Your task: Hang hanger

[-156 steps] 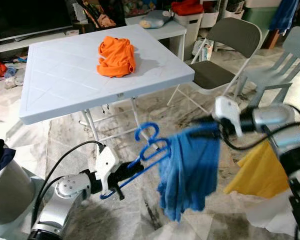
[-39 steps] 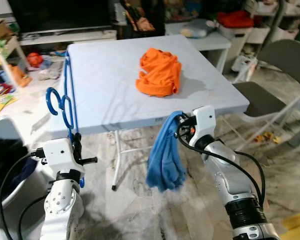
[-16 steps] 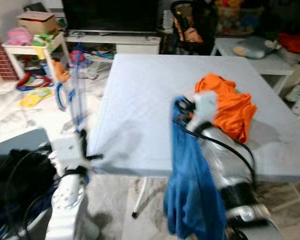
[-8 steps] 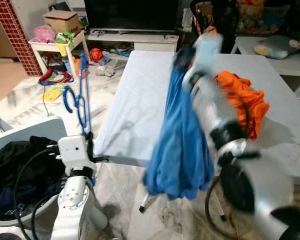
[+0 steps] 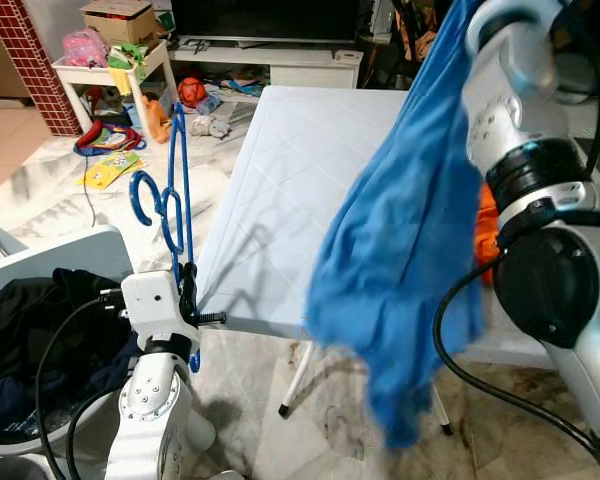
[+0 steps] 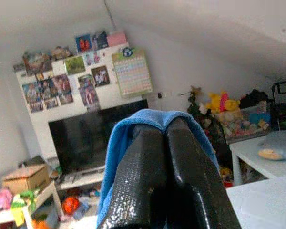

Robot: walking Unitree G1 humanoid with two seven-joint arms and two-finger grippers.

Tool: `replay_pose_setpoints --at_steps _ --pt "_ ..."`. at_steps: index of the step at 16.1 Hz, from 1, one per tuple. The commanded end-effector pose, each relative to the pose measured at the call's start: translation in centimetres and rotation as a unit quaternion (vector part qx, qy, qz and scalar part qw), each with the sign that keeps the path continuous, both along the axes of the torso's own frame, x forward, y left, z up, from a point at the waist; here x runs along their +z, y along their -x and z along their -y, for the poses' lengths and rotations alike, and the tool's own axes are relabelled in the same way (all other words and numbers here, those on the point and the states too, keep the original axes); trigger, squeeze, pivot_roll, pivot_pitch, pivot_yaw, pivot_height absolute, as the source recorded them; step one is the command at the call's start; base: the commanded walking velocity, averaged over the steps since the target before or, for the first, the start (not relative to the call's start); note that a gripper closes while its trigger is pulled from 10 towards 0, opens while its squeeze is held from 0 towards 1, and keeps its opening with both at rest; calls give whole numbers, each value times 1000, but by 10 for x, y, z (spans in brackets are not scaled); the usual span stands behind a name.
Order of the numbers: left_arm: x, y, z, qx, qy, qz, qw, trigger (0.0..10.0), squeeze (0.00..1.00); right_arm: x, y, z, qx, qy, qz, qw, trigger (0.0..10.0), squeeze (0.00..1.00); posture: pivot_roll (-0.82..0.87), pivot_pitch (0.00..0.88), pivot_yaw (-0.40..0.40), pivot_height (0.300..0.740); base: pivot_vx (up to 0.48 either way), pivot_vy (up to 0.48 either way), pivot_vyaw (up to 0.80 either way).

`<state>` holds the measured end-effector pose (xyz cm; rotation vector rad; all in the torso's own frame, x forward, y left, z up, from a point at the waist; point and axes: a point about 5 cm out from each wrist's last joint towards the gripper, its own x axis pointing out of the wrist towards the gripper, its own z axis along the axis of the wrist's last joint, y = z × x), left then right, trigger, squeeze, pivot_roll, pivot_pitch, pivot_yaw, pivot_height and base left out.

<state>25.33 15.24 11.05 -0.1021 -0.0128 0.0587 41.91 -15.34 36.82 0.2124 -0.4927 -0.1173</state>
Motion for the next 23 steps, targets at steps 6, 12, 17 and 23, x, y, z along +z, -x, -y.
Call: replay_pose_setpoints --at_steps 6,12,17,23 --pt "-1 2 6 -12 9 -7 1000 10000 0 -137 1 -38 156 183 -158 958 10000 1000 37 0 -39 740 0 0 0" --pt "-3 -3 11 -35 6 -15 999 10000 0 -204 27 -14 289 384 -220 849 10000 1000 2 0 -18 740 0 0 0" --pt "-4 -5 11 -45 6 -19 999 10000 0 -200 43 0 359 511 -178 760 10000 1000 -11 0 -7 740 0 0 0" --pt "-5 -5 14 -51 8 -25 998 10000 0 -208 57 38 432 527 -259 685 10000 1000 -8 0 -24 740 0 0 0"
